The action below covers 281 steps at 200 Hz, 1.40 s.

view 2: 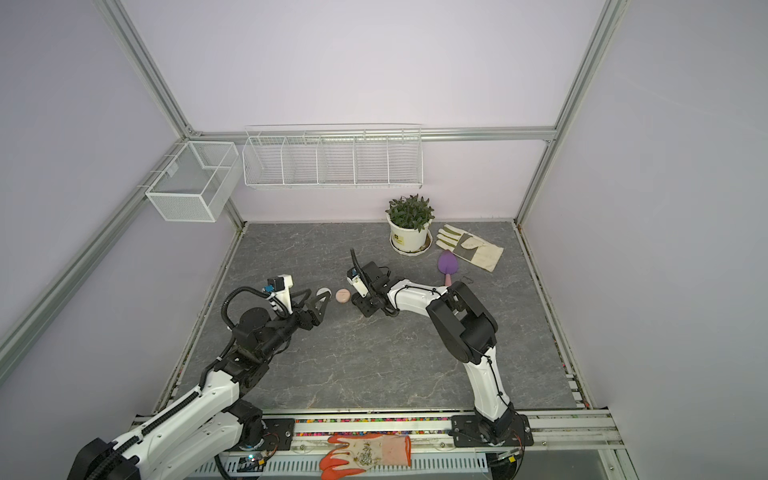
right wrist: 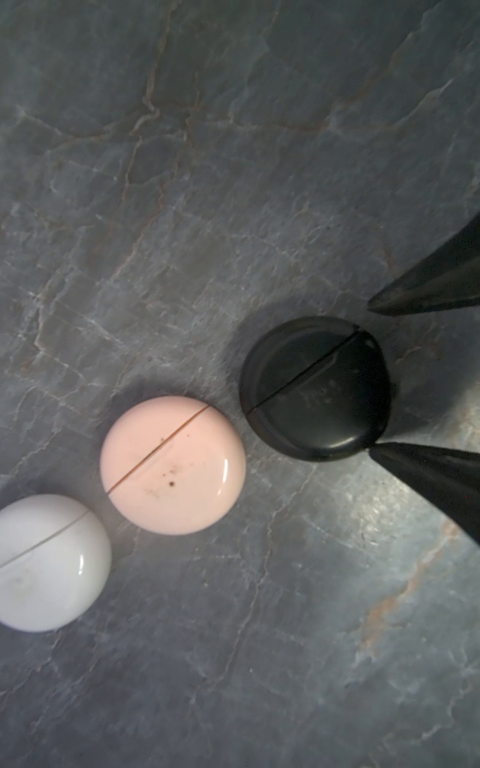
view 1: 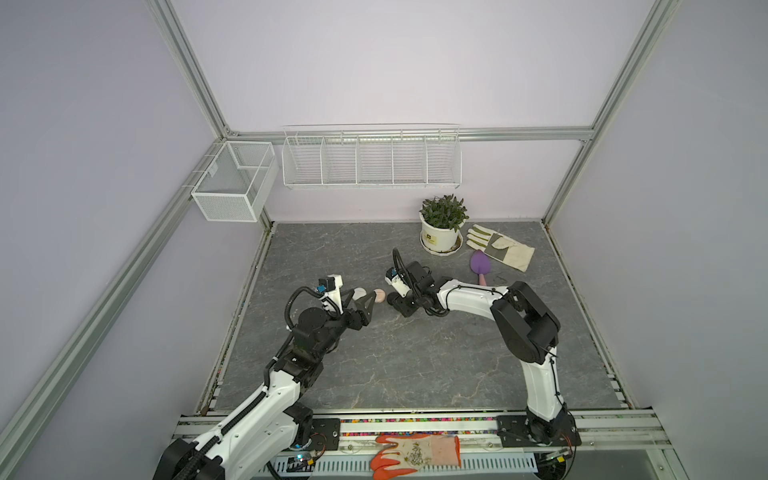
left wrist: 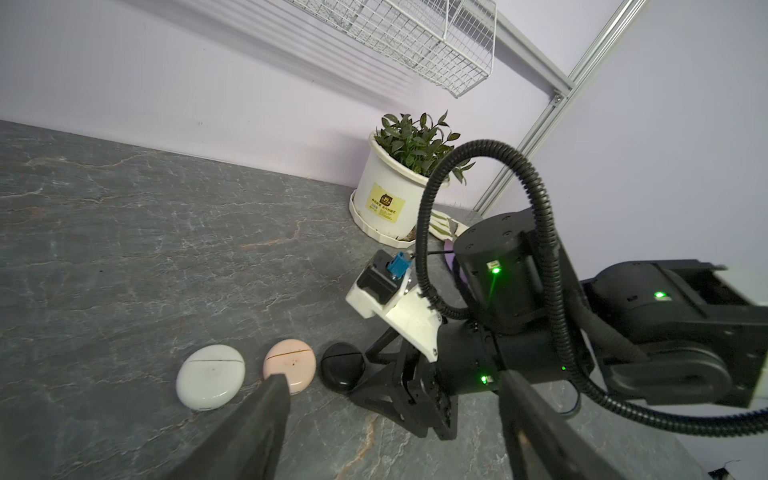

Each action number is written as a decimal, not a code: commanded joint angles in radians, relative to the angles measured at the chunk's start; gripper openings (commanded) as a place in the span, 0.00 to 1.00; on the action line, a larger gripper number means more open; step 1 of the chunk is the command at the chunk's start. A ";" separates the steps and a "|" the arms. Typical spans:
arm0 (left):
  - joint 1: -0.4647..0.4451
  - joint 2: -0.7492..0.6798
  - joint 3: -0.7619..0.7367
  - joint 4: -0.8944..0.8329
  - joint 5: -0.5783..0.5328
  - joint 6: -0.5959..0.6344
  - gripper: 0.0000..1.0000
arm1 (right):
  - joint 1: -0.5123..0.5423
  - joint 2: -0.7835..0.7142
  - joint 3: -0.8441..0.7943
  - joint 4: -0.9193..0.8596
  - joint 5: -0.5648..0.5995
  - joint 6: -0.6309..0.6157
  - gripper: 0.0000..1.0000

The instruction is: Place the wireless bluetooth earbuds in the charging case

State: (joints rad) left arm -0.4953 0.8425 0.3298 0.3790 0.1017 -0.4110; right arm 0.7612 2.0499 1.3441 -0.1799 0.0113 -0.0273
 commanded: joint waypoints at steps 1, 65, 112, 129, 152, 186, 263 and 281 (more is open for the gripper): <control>0.006 -0.021 0.084 -0.241 -0.148 0.011 0.92 | -0.002 -0.193 -0.121 0.070 0.100 0.027 0.62; 0.172 0.276 0.121 -0.068 -0.498 0.504 0.95 | -0.342 -0.760 -0.734 0.417 0.381 -0.123 0.80; 0.339 0.554 0.132 0.233 -0.325 0.490 0.89 | -0.575 -0.652 -1.027 1.089 0.310 -0.149 0.81; 0.398 0.613 0.036 0.447 -0.270 0.451 0.91 | -0.666 -0.590 -1.053 1.179 0.206 -0.082 0.80; 0.438 0.695 0.057 0.513 -0.208 0.439 0.93 | -0.692 -0.489 -1.027 1.230 0.150 -0.076 0.81; 0.469 0.703 0.088 0.463 -0.226 0.388 0.99 | -0.746 -0.515 -0.969 1.075 0.078 -0.032 0.89; 0.471 0.706 0.085 0.474 -0.224 0.390 0.99 | -0.762 -0.508 -0.936 1.020 0.055 -0.015 0.89; 0.471 0.706 0.086 0.477 -0.224 0.390 0.99 | -0.764 -0.510 -0.934 1.013 0.052 -0.013 0.89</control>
State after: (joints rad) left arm -0.0288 1.5448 0.3950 0.8268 -0.1326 -0.0174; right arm 0.0059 1.5387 0.3950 0.8459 0.0834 -0.0513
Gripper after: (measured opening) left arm 0.993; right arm 0.887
